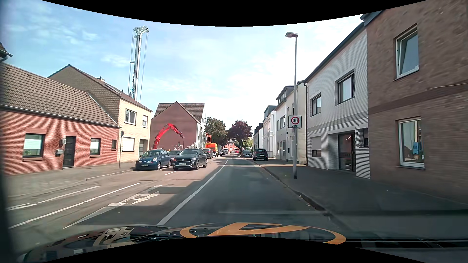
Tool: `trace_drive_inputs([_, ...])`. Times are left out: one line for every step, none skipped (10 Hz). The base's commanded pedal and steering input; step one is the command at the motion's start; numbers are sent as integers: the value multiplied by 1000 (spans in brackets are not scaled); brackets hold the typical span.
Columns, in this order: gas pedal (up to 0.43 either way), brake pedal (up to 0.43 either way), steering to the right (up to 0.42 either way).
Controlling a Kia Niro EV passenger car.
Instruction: Follow the waypoints while adhering to traffic rules and regulations
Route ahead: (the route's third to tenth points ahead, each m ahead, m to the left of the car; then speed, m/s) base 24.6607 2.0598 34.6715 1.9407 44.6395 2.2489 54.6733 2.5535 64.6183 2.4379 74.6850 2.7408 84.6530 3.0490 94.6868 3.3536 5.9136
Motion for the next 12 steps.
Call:
trace_drive_inputs([150,0,-6])
trace_drive_inputs([150,0,-8])
trace_drive_inputs([150,0,-8])
trace_drive_inputs([150,0,-8])
trace_drive_inputs([150,0,-11])
trace_drive_inputs([150,0,-16])
trace_drive_inputs([150,0,-16])
trace_drive_inputs([150,0,-16])
trace_drive_inputs([138,0,-16])
trace_drive_inputs([138,0,-17])
trace_drive_inputs([138,0,-17])
trace_drive_inputs([130,0,-17])
